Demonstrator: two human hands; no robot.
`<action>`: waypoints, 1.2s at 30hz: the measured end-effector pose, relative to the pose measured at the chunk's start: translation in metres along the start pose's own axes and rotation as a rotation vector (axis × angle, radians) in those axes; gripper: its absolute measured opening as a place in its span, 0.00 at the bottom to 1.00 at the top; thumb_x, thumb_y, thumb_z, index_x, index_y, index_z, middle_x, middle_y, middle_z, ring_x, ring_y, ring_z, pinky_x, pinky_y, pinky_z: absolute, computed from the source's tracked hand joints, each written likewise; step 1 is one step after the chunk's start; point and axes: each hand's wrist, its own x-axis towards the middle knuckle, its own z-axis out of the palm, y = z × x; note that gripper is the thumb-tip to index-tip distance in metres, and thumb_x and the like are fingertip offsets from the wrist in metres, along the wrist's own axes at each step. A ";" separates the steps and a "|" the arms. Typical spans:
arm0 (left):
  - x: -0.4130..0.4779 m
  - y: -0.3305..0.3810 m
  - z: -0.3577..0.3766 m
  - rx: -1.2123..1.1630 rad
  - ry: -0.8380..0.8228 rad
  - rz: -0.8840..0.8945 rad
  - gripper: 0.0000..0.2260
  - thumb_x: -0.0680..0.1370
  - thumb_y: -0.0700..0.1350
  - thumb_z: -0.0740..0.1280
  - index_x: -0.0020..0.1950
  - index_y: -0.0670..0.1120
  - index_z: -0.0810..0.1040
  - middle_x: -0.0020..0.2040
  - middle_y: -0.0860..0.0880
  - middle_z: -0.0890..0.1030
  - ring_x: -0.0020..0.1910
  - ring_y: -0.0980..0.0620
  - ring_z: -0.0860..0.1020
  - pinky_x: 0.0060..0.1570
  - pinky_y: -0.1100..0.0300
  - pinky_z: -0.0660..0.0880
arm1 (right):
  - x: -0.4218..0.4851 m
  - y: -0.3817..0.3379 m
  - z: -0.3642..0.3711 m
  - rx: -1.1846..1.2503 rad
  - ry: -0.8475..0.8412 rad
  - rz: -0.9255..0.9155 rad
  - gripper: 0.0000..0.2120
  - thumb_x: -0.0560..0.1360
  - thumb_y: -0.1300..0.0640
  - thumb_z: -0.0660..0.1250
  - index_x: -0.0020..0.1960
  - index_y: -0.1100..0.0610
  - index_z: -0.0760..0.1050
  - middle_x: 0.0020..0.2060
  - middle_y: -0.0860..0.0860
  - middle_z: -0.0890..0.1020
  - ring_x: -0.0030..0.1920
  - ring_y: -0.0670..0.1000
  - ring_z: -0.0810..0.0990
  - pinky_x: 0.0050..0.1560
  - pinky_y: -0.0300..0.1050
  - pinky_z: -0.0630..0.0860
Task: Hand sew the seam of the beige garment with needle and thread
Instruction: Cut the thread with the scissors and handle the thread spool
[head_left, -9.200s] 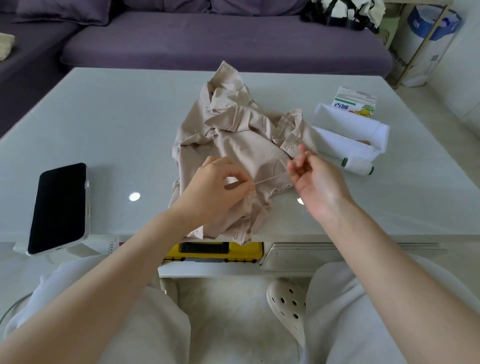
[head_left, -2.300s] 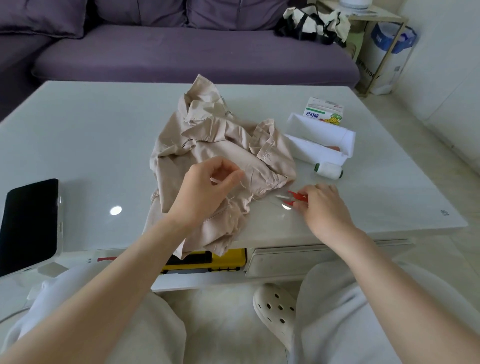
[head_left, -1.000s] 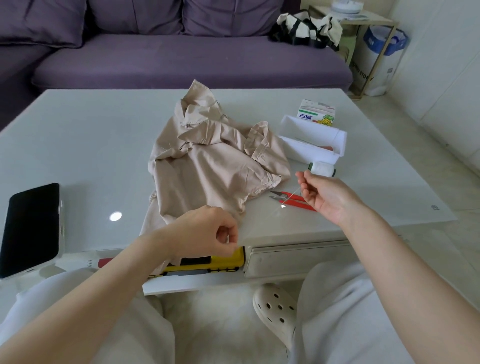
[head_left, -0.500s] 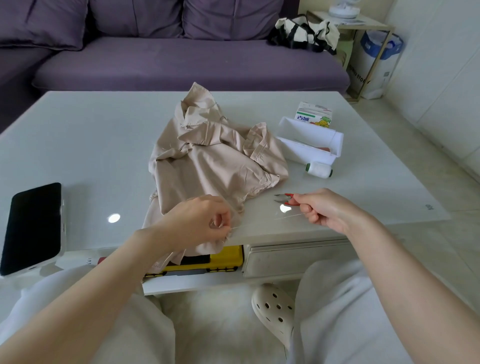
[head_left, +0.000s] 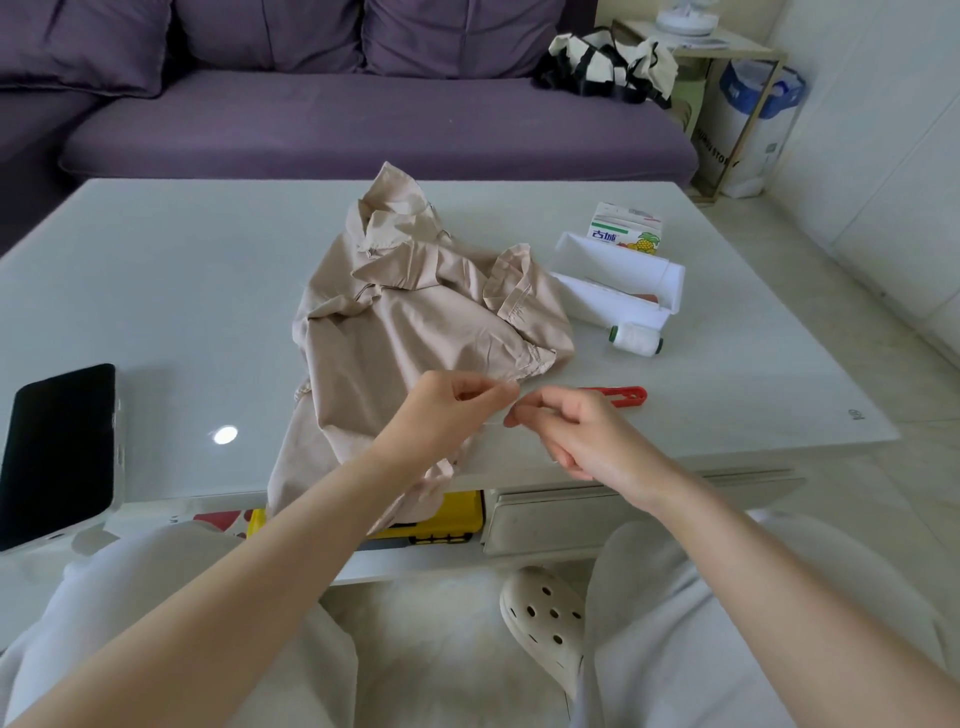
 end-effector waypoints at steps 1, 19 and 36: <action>0.000 -0.001 0.002 -0.036 0.023 0.001 0.09 0.76 0.50 0.68 0.47 0.46 0.84 0.40 0.40 0.82 0.37 0.53 0.74 0.42 0.61 0.70 | 0.000 0.000 0.003 -0.023 -0.029 -0.011 0.08 0.80 0.56 0.62 0.47 0.56 0.78 0.19 0.45 0.64 0.22 0.45 0.59 0.21 0.35 0.56; 0.043 0.004 0.015 0.559 0.185 0.380 0.06 0.77 0.45 0.67 0.52 0.46 0.79 0.53 0.50 0.76 0.53 0.49 0.74 0.58 0.52 0.68 | 0.010 0.005 -0.038 -0.098 0.383 -0.144 0.12 0.79 0.63 0.61 0.38 0.52 0.74 0.30 0.46 0.78 0.29 0.42 0.76 0.32 0.33 0.72; 0.135 0.025 0.094 0.972 -0.011 0.458 0.18 0.81 0.44 0.57 0.71 0.47 0.65 0.66 0.47 0.72 0.65 0.47 0.68 0.61 0.56 0.60 | 0.016 0.033 -0.118 -0.386 0.750 0.006 0.10 0.78 0.63 0.57 0.48 0.58 0.77 0.37 0.49 0.78 0.39 0.53 0.77 0.38 0.39 0.69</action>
